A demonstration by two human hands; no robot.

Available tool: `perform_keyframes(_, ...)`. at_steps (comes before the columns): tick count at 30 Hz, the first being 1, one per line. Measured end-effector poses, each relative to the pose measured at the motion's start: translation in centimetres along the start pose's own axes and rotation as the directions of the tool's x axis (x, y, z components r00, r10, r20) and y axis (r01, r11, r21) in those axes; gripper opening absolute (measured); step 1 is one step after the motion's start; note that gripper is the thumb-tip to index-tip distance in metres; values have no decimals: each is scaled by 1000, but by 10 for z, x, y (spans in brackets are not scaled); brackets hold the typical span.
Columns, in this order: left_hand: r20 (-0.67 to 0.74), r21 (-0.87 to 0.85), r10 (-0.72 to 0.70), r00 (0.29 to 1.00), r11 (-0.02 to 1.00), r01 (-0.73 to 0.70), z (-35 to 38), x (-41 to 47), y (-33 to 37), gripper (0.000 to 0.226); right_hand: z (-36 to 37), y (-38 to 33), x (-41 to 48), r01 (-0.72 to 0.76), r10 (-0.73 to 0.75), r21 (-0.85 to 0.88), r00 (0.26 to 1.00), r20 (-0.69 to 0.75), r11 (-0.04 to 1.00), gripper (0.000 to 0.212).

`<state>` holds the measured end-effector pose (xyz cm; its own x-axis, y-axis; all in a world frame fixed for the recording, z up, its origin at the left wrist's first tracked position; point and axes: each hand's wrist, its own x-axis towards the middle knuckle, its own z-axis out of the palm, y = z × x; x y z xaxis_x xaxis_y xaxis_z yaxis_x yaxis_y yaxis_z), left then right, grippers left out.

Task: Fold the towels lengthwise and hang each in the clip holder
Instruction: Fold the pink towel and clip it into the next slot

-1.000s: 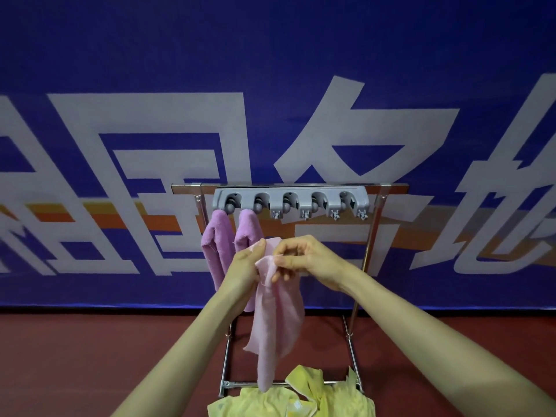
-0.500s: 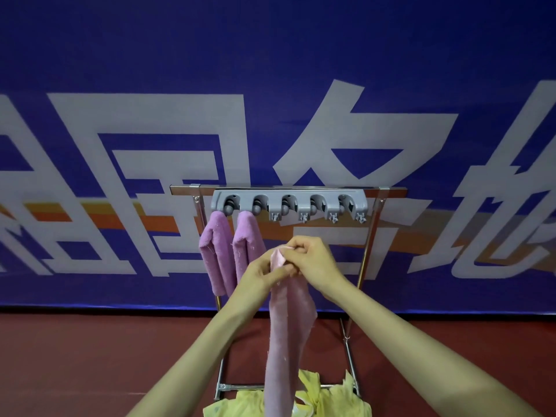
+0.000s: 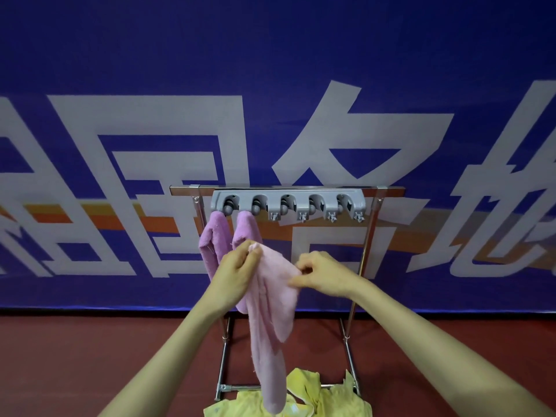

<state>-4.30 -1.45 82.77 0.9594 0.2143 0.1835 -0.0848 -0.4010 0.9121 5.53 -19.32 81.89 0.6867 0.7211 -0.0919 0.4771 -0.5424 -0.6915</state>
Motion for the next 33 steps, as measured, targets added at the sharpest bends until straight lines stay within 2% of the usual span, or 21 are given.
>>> perform_keyframes(2,-55,-30,5,998,1000,-6,-7,0,6,32,2,12,-2,-26,30,-61,998,52,998,33)
perform_keyframes(4,-74,13,30,997,999,-29,-15,0,9,33,3,22,-5,-32,34,-33,998,52,999,24)
perform_keyframes(8,-115,214,98,988,974,-72,-28,1,-2,28,-5,22,-12,-45,65,205,994,-90,978,23)
perform_keyframes(10,-151,247,98,984,967,-59,-36,1,-9,21,-10,18,-15,-30,91,336,982,-166,941,30)
perform_keyframes(12,-158,257,89,983,965,-46,-42,0,-12,21,-12,14,-15,-4,108,450,972,-206,893,25)
perform_keyframes(16,-116,336,59,992,942,-16,-50,3,-15,22,-12,9,-8,30,120,526,961,-250,850,25)
perform_keyframes(19,-78,383,58,995,924,-24,-54,5,-15,23,-16,-1,-8,69,65,505,968,-242,860,25)
perform_keyframes(21,-66,365,49,997,931,-21,-54,6,-16,23,-22,-10,-10,94,-5,452,981,-193,887,28)
perform_keyframes(24,-54,315,48,997,949,-28,-51,7,-16,23,-32,-18,-13,70,-61,399,998,-33,914,31)
perform_keyframes(26,-45,302,50,998,953,-34,-46,8,-13,22,-41,-20,-16,6,-52,406,993,103,914,44)
perform_keyframes(29,-26,277,56,998,960,-47,-36,11,-6,21,-49,-19,-18,17,-113,376,966,234,927,60)
perform_keyframes(31,-20,248,57,998,967,-51,-30,12,-1,21,-50,-18,-20,4,-110,354,953,281,935,59)
perform_keyframes(33,-6,219,63,998,974,-60,-25,14,3,21,-50,-18,-24,-56,-63,364,950,307,930,49)
